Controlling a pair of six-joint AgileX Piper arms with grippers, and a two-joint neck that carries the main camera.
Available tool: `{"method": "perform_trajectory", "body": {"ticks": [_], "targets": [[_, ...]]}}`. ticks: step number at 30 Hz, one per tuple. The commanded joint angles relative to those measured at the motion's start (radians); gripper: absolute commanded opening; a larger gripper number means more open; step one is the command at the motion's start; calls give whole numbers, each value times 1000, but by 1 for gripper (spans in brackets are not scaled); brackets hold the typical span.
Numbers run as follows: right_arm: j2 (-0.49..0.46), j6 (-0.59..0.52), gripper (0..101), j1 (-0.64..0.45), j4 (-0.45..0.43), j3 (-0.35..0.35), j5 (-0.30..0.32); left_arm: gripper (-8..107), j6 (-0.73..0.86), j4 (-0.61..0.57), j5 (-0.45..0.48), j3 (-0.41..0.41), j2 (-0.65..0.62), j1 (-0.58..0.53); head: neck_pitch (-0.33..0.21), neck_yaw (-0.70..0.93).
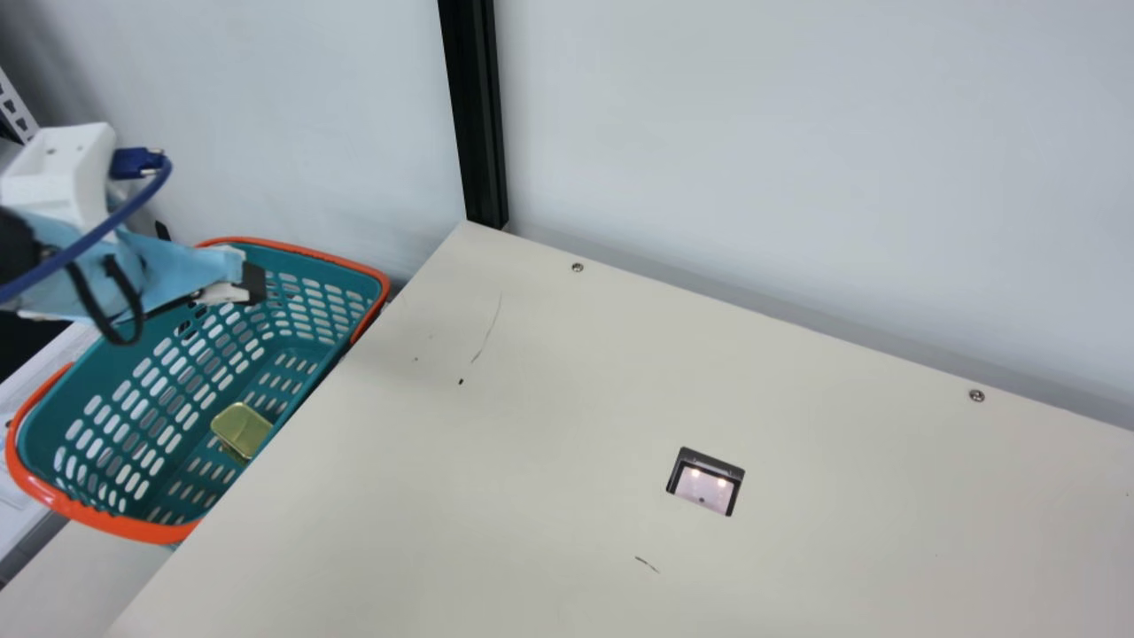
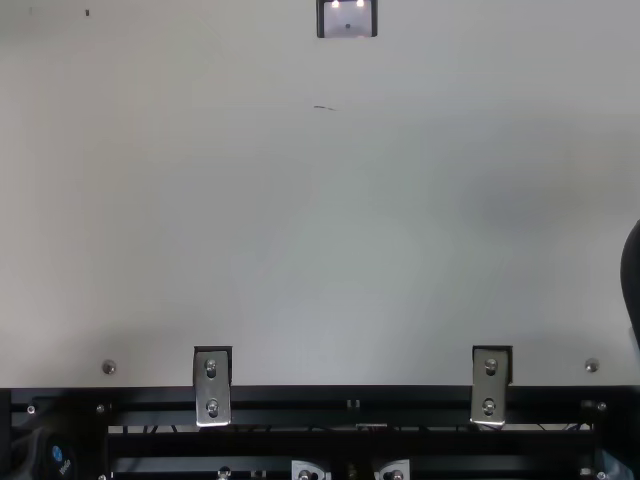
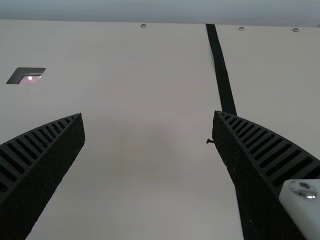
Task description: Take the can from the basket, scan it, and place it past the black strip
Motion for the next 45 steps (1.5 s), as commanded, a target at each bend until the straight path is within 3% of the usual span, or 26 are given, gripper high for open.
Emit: {"method": "perform_trajectory", "body": {"ticks": [1,13,26,45], "targets": [[0,0,101,0,0,0,0,90,-53,11,-1,-29,93,-1,-34,11],[0,0,101,0,0,0,0,90,-319,117,-17,-164,373,5,-34,11],[0,0,101,0,0,0,0,90,-499,174,12,-304,646,56,-34,11],[0,0,101,0,0,0,0,90,-593,165,71,-419,849,127,-34,11]]}}
